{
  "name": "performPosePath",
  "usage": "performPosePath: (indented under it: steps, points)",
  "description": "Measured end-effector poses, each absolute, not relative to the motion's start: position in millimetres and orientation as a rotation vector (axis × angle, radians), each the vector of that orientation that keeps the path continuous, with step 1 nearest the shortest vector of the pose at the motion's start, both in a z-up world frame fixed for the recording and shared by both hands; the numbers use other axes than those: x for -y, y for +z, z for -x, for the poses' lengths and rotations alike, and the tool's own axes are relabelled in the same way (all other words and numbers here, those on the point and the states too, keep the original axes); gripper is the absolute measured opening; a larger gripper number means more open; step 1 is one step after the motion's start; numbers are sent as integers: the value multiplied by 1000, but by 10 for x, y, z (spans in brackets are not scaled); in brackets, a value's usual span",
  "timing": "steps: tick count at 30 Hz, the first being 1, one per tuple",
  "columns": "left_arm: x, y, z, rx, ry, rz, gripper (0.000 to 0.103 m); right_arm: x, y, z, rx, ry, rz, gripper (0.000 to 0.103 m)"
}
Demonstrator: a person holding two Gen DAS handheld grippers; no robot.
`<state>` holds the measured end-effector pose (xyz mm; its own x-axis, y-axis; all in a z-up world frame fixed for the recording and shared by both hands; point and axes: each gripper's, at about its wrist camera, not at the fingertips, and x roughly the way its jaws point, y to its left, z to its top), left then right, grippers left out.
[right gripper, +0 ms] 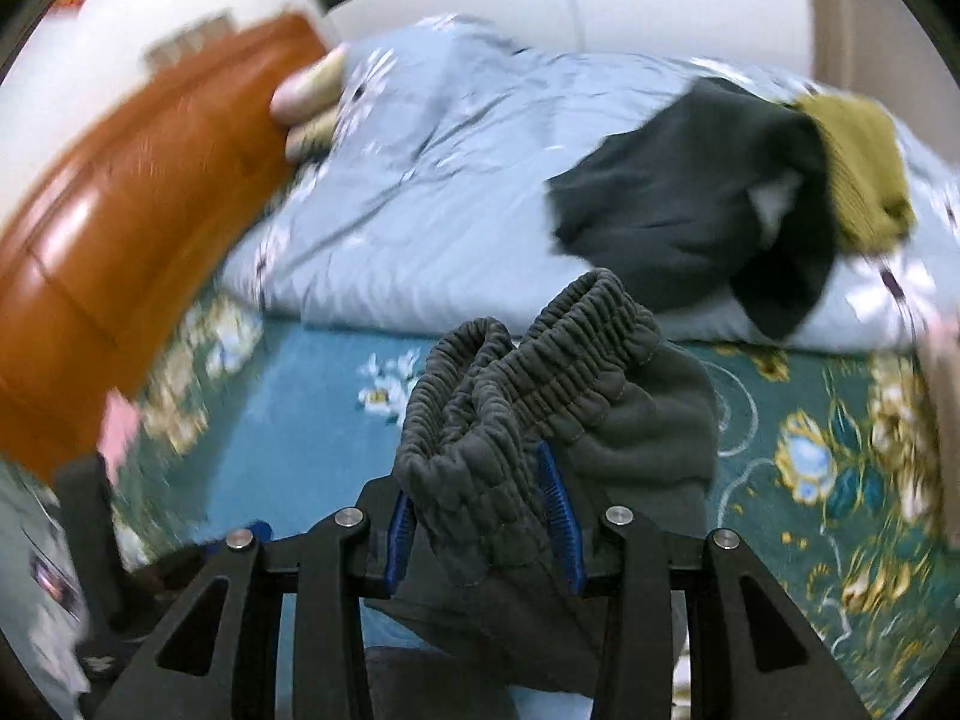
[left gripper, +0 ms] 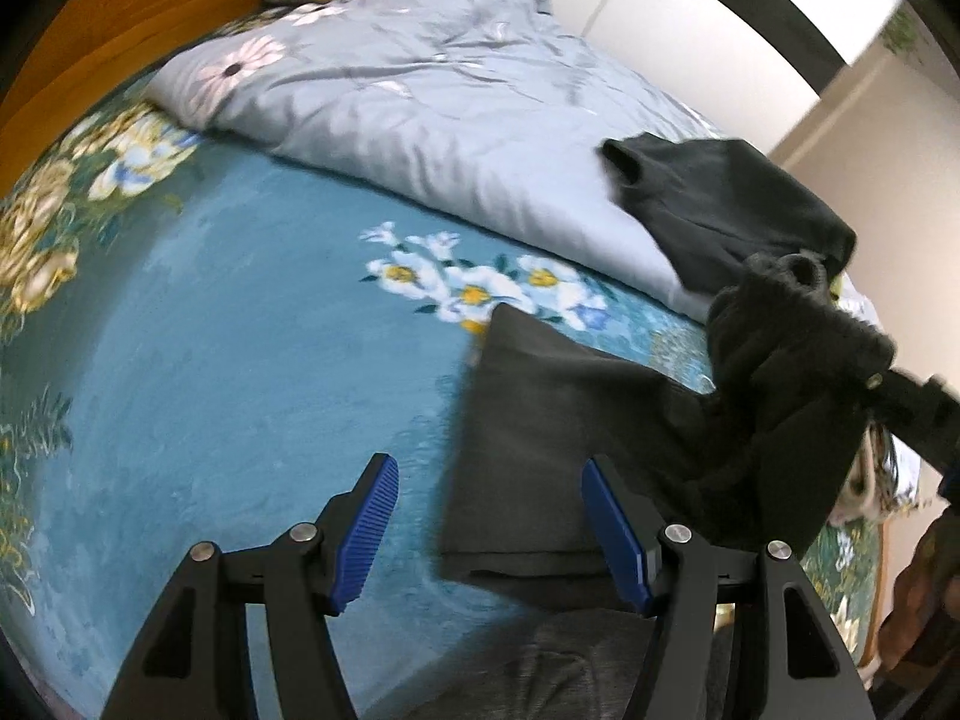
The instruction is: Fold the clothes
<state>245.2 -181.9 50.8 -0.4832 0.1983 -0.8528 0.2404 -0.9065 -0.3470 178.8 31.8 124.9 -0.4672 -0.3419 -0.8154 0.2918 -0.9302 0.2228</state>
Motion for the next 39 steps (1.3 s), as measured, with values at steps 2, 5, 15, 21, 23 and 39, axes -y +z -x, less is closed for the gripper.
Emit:
performPosePath:
  steps: [2, 5, 15, 21, 23, 39]
  points:
    - [1897, 476, -2478, -693, -2584, -1580, 68, -82, 1143, -1775, -34, -2407, -1389, 41]
    - [1985, 440, -2509, -716, -2567, -1576, 68, 206, 973, -1777, -179, -2397, -1438, 41]
    - [2209, 356, -2597, -783, -2523, -1565, 68, 575, 608, -1910, -259, -2232, -1564, 60]
    - [2235, 398, -2588, -817, -2549, -1554, 68, 359, 810, -1929, -76, -2195, -1526, 59]
    - [2208, 401, -2578, -846, -2564, -1555, 68, 138, 980, -1896, 25, -2228, -1482, 59]
    - [1325, -137, -1963, -1076, -2518, -1985, 73, -1407, 876, -2148, 348, -2411, -1644, 62]
